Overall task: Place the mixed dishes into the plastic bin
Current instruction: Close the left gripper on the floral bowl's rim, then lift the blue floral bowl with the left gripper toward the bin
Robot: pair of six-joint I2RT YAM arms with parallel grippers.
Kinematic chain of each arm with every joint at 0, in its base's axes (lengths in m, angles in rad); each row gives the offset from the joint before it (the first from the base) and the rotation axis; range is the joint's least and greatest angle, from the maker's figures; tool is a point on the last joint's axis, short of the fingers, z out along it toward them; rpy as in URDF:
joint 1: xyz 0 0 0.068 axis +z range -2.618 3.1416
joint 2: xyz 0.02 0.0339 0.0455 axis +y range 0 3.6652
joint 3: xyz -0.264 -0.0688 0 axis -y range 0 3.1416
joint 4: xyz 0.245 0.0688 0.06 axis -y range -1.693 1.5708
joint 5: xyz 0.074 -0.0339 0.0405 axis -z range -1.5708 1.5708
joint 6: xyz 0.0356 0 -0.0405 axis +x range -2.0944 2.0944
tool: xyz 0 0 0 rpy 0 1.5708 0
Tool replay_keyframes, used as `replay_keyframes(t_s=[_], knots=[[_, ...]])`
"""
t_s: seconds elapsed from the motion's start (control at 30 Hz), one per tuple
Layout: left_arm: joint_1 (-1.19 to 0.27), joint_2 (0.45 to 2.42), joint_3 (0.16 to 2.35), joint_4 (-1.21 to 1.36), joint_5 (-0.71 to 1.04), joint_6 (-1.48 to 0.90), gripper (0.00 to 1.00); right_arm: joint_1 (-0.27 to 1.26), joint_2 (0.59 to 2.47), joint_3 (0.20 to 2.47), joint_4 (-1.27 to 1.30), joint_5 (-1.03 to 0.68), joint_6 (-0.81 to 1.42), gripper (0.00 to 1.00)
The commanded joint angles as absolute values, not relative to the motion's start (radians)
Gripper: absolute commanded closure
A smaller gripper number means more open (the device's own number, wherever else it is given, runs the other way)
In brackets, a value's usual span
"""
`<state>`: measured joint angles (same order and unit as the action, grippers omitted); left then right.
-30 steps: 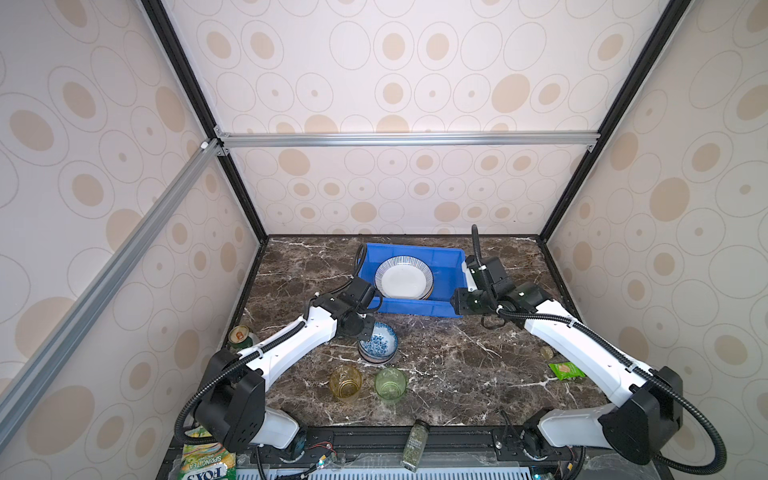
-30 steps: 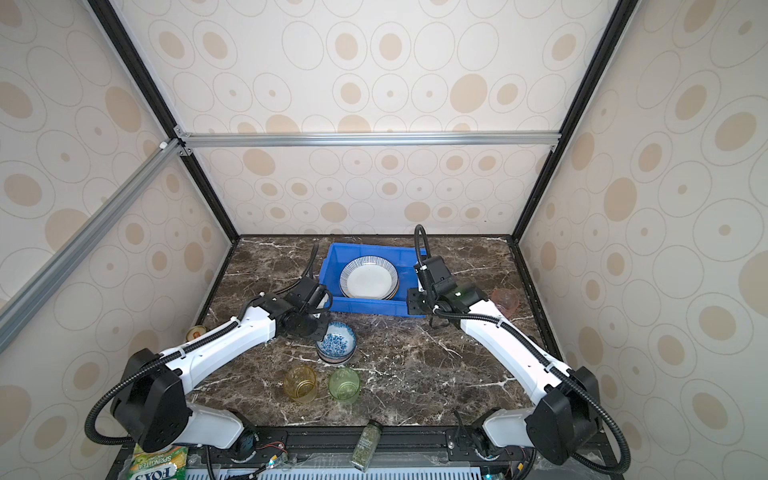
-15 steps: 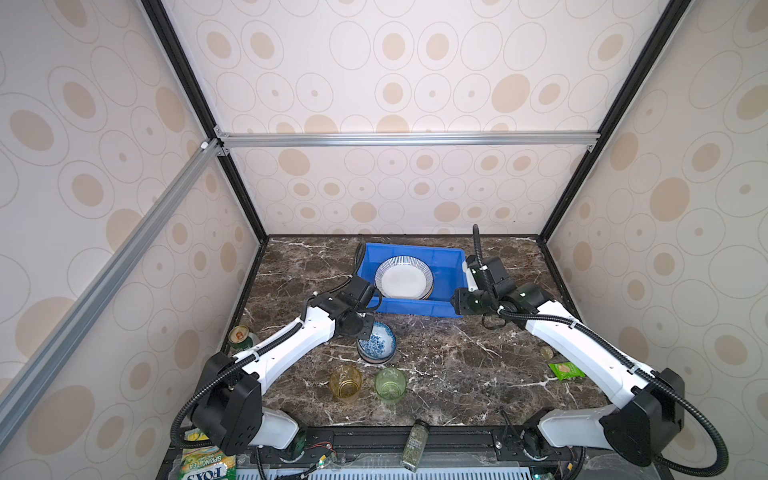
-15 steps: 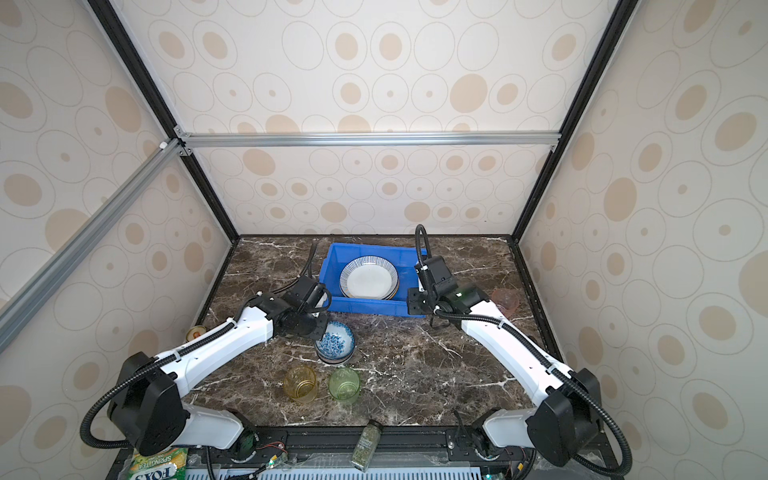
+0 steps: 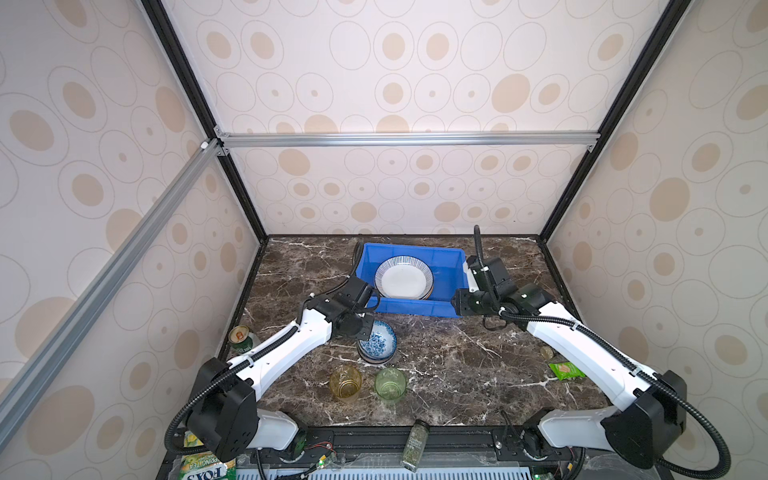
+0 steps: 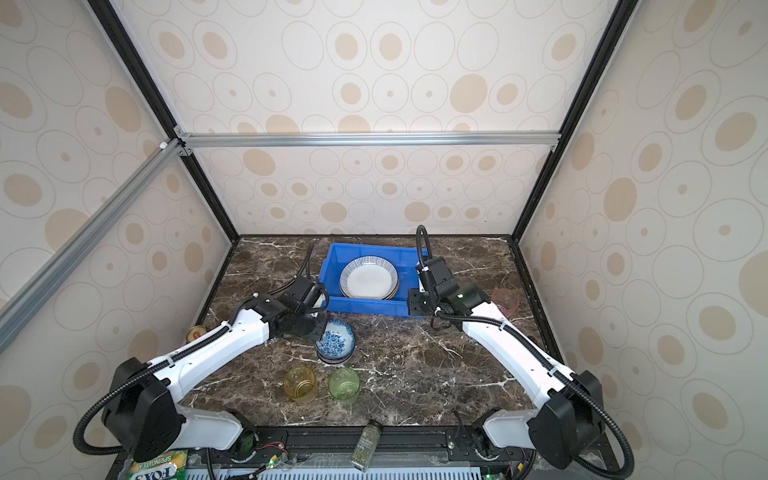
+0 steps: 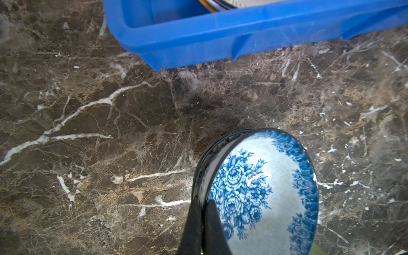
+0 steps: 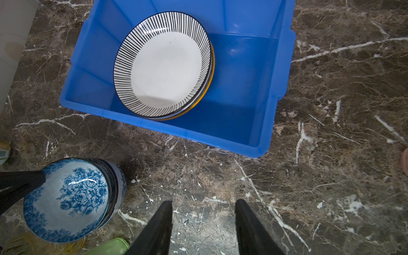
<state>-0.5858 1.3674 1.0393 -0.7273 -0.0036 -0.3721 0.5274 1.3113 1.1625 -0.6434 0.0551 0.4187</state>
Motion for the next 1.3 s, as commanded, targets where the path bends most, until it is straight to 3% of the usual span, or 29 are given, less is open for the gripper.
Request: replay_keyframes(t_s=[0.0,0.37,0.6,1.27], knots=[[-0.591,1.328,1.075,-0.713,0.016,-0.349,1.00,0.535,1.293,1.157,-0.644,0.049,0.419,0.50],[-0.569,1.293,1.125,-0.704,0.010,-0.361,1.00,0.536,1.295,1.170,-0.638,0.035,0.409,0.50],[-0.521,1.260,1.137,-0.638,0.148,-0.393,1.00,0.539,1.266,1.154,-0.596,-0.014,0.370,0.50],[-0.419,1.348,1.304,-0.454,0.226,-0.370,1.00,0.538,1.228,1.150,-0.574,-0.030,0.300,0.50]])
